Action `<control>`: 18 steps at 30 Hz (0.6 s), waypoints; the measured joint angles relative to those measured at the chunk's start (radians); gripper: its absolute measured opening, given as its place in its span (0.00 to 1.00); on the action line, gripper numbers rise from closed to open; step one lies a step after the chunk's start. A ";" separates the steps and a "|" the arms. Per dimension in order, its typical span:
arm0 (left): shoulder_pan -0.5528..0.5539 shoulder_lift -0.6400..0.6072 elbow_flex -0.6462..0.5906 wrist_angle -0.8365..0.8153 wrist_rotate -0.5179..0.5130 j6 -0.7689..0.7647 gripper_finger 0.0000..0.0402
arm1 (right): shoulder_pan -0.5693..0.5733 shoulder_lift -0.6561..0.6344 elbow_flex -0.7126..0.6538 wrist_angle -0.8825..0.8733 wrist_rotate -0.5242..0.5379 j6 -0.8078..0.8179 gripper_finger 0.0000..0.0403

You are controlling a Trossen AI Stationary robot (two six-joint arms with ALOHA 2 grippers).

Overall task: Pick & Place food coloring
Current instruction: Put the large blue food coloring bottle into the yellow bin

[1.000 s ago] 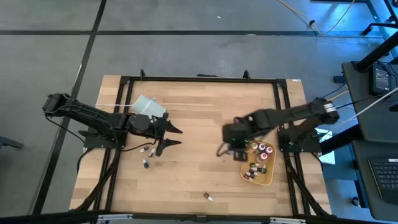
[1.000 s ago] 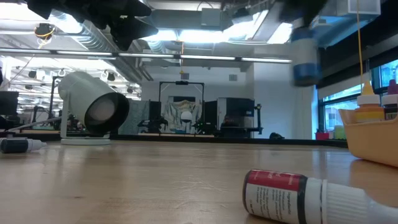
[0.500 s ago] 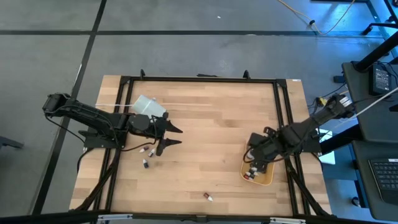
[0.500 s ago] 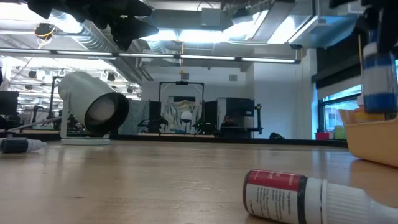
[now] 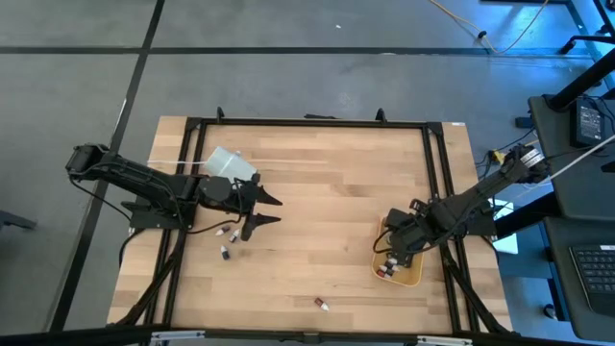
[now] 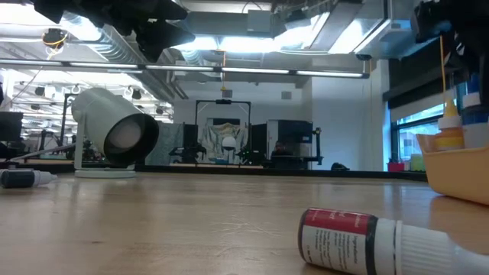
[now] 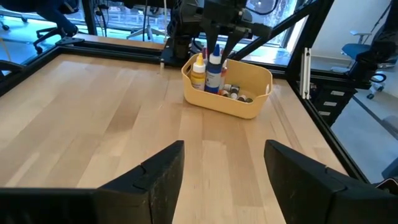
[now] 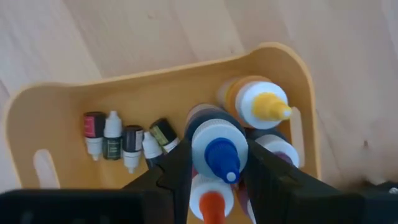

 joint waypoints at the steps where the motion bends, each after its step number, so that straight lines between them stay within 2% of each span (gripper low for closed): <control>1: 0.000 0.000 0.000 0.000 0.000 0.000 0.54 | 0.000 0.000 -0.008 0.012 -0.001 0.000 0.31; 9: 0.000 0.000 0.000 0.000 0.000 0.002 0.55 | 0.000 0.000 -0.031 0.050 0.000 -0.006 0.31; 18: 0.000 0.000 0.000 0.000 0.000 0.001 0.54 | 0.000 0.005 -0.031 0.051 0.020 -0.006 0.38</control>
